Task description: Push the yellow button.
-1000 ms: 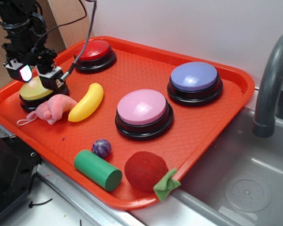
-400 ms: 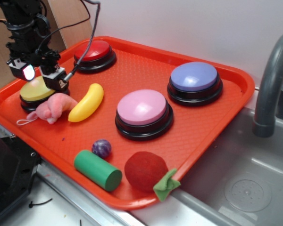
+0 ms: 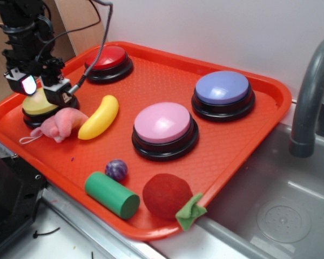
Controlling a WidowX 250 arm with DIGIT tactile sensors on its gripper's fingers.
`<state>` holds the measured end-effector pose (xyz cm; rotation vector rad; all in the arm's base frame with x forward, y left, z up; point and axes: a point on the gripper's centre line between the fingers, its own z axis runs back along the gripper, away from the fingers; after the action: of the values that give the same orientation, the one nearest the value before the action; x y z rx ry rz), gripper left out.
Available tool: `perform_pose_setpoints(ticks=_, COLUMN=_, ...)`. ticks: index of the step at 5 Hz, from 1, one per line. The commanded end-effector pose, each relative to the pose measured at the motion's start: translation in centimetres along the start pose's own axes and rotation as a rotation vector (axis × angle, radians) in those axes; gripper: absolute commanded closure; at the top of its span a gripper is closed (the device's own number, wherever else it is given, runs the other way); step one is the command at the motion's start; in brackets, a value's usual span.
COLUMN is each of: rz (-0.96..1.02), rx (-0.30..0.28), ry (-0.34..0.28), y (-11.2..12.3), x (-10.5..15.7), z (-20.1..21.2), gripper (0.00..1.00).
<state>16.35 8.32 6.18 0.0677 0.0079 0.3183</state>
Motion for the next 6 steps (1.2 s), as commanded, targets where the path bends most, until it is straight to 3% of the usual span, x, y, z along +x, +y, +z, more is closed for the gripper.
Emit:
perform_pose_setpoints(ticks=1, rz=-0.02, rx=0.031, ry=-0.06, y=0.0, x=0.8, z=2.2, gripper=0.0)
perform_pose_setpoints(ticks=6, rz=-0.032, rx=0.044, ry=-0.055, y=0.0, x=0.9, z=5.1, gripper=0.0)
